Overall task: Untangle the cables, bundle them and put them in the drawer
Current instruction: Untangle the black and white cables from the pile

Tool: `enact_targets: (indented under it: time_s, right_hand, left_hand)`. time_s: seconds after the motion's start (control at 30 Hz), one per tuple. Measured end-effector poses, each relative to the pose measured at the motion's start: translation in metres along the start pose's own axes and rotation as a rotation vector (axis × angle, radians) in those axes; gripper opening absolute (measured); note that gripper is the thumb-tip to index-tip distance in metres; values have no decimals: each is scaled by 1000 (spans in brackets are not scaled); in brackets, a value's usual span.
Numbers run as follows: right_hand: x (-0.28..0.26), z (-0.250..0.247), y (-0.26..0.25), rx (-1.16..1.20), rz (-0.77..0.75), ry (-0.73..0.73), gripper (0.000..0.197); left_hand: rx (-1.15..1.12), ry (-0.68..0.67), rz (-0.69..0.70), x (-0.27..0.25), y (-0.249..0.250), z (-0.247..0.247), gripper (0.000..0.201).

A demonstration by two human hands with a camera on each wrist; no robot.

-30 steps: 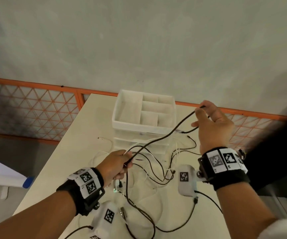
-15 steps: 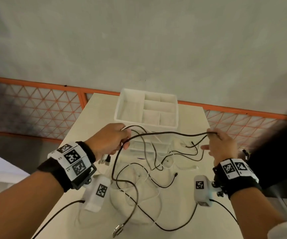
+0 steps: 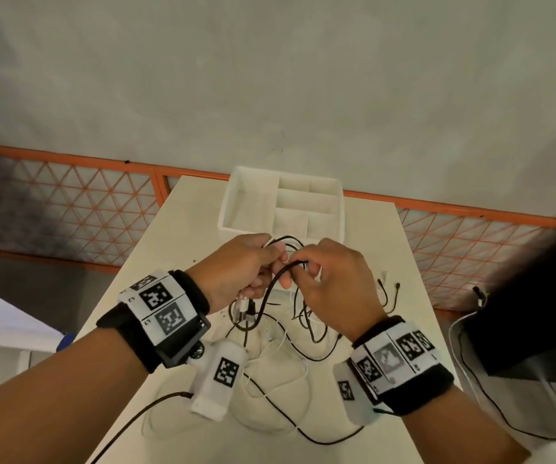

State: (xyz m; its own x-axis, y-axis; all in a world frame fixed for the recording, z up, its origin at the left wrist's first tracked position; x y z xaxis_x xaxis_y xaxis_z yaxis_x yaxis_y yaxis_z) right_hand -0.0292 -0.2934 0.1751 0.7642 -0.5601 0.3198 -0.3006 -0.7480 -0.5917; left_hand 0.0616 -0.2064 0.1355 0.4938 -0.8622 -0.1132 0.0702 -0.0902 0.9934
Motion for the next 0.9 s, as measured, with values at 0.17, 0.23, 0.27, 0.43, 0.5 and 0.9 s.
enact_targets:
  time_s: [0.17,0.23,0.27,0.43,0.5,0.9]
  right_hand:
    - [25,-44,43,73,248,133,21]
    - [33,-66,60,60,321,207,27]
    - [37,-71,69,44,357,228,30]
    - [55,-83,127,169,560,341,40]
    - [59,-90,128,221,545,379,32]
    - [-16,10,207,-208,798,-333,42]
  left_hand:
    - [194,11,51,-6,-12,-13,25]
    - [204,35,32,-8,-26,-24,25]
    - [190,57,12,-8,-35,-30,24]
    - [71,173,-92,-16,-78,-58,26]
    - [-32,190,-113,-20,-88,-62,25]
    - [18,264,-142,-31,-83,-84,43]
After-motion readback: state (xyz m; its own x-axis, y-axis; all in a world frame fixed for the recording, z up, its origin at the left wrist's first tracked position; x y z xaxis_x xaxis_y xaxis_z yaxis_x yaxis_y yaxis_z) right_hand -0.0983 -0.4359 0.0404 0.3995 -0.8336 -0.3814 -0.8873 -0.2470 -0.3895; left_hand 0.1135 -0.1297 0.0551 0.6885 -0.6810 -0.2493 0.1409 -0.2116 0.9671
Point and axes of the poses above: each hand's wrist, its own x-axis towards the middle knuckle, its own z-axis out of the palm, y = z × x, the point moved 10 cm from there along x, towards the middle knuckle, and after that the axes turned 8 degrees about z, right-handed, at the moved point
